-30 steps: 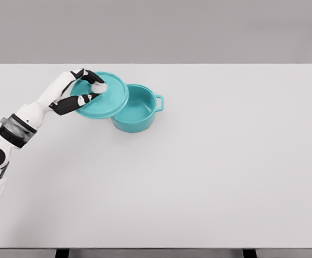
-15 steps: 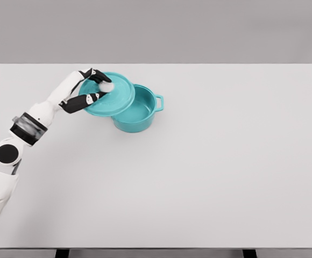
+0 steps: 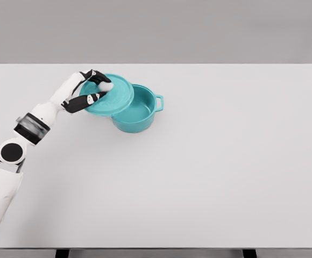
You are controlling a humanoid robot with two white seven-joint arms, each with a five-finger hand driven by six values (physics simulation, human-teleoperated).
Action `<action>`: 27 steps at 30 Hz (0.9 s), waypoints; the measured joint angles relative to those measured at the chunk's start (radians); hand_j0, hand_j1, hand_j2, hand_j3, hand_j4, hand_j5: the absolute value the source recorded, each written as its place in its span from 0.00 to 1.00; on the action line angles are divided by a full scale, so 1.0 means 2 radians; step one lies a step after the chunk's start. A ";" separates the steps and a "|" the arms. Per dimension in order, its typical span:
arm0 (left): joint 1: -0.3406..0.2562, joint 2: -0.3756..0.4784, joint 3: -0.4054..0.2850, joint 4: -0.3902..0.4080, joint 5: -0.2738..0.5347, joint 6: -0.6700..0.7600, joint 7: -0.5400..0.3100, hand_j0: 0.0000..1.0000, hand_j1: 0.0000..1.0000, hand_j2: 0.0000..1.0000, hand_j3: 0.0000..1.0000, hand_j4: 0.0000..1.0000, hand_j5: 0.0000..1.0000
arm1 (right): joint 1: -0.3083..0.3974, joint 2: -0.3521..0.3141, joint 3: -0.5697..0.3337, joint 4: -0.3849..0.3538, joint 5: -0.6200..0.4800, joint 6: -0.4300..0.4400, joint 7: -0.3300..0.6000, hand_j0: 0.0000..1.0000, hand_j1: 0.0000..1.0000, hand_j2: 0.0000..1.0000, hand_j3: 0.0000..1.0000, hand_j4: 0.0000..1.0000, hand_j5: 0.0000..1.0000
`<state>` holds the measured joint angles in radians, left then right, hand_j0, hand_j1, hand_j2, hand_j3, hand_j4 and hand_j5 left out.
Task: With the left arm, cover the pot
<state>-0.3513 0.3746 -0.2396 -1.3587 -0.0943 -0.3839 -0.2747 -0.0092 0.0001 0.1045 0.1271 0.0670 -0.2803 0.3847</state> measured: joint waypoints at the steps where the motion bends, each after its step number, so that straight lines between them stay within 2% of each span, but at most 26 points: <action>1: -0.003 -0.002 0.000 0.005 -0.002 0.000 0.000 0.52 0.52 0.52 0.52 0.52 0.52 | 0.000 0.000 0.000 0.000 0.000 0.000 0.000 1.00 1.00 1.00 1.00 1.00 1.00; 8: -0.011 -0.016 -0.001 0.025 -0.008 0.000 0.000 0.52 0.52 0.52 0.52 0.52 0.52 | 0.000 0.000 0.000 0.000 0.000 0.000 0.000 1.00 1.00 1.00 1.00 1.00 1.00; 15: -0.014 -0.034 -0.003 0.031 -0.025 0.000 0.000 0.52 0.52 0.52 0.52 0.52 0.52 | 0.000 0.000 0.000 0.000 0.000 0.000 0.000 1.00 1.00 1.00 1.00 1.00 1.00; 27: -0.019 -0.047 -0.008 0.044 -0.030 0.000 0.000 0.52 0.52 0.52 0.52 0.52 0.52 | 0.000 0.000 0.000 0.000 0.000 0.000 0.000 1.00 1.00 1.00 1.00 1.00 1.00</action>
<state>-0.3896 0.2797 -0.2562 -1.2707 -0.1541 -0.3830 -0.2748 -0.0092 0.0001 0.1045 0.1271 0.0669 -0.2802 0.3847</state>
